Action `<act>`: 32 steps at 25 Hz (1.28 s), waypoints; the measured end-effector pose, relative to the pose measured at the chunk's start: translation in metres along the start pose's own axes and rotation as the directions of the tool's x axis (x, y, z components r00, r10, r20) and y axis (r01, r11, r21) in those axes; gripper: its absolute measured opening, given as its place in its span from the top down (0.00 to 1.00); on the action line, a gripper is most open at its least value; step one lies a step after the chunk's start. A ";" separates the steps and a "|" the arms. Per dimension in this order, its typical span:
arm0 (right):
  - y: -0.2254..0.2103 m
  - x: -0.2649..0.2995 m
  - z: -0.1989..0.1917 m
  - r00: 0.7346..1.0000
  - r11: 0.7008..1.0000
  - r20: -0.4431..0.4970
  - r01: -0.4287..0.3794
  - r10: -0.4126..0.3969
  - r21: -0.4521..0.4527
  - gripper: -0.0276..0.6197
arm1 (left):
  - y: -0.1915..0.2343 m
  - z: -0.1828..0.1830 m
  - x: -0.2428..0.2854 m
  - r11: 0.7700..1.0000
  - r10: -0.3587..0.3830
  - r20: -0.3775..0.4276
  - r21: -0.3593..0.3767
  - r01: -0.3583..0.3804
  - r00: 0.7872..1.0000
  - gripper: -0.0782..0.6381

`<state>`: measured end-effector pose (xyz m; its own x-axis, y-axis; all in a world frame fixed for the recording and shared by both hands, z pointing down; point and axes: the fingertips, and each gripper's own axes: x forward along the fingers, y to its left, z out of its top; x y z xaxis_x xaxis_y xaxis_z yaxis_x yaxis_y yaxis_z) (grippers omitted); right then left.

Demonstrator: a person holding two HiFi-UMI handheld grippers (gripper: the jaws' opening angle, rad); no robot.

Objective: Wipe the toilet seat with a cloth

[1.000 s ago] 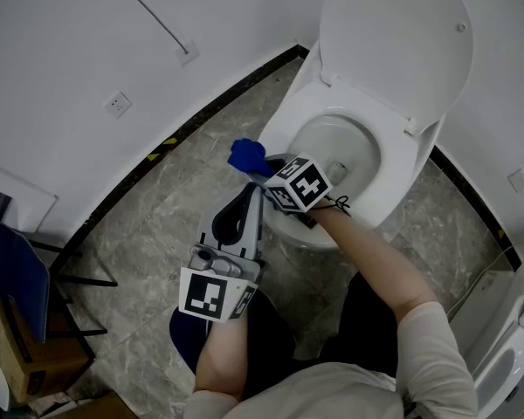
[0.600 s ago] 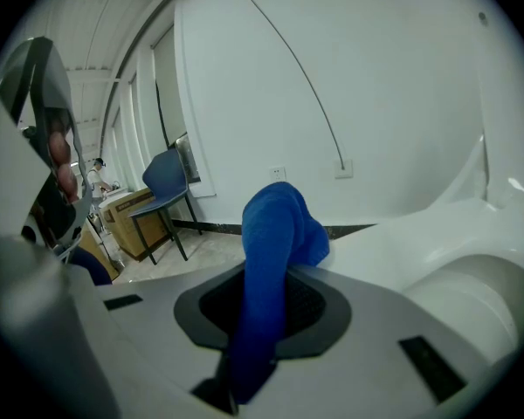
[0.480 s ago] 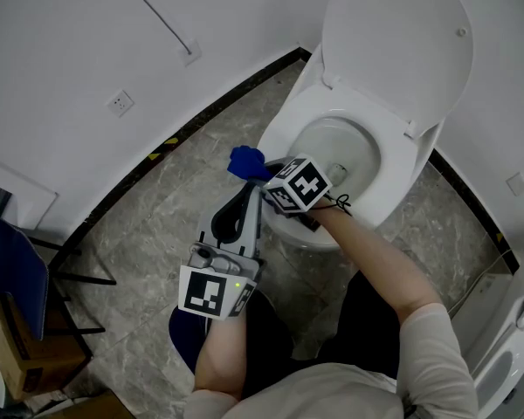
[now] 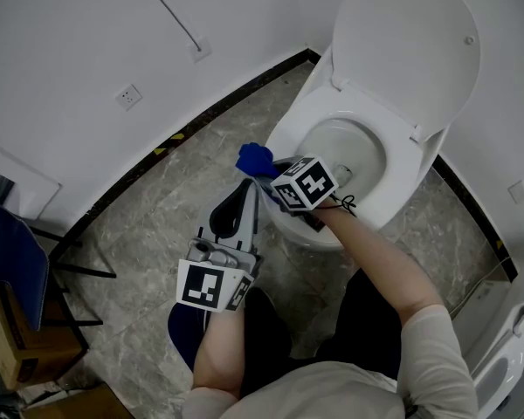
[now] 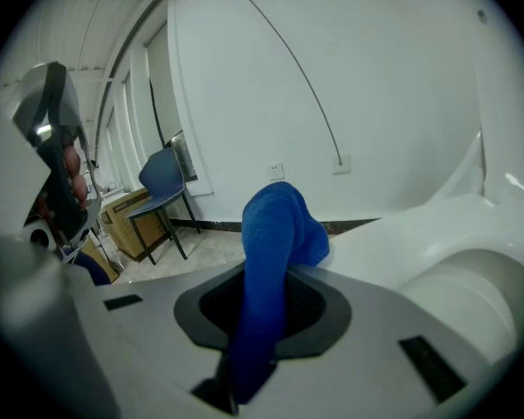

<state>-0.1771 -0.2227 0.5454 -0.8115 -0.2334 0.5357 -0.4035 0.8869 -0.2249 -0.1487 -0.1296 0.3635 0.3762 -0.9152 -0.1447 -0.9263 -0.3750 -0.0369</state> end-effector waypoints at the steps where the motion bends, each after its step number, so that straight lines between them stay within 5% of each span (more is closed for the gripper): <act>1: 0.001 0.000 0.000 1.000 1.000 -0.002 0.002 -0.002 0.000 0.86 | 0.001 0.001 -0.001 1.000 0.002 0.001 0.005 -0.002 1.000 0.88; 32: 0.041 -0.027 -0.030 0.996 0.997 -0.064 -0.064 0.060 -0.051 0.86 | 0.021 0.007 -0.018 0.999 0.052 0.005 -0.010 -0.052 0.999 0.88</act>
<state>-0.1593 -0.1678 0.5466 -0.8055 -0.1532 0.5724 -0.3289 0.9192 -0.2168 -0.1753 -0.1198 0.3583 0.3273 -0.9327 -0.1515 -0.9444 -0.3282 -0.0197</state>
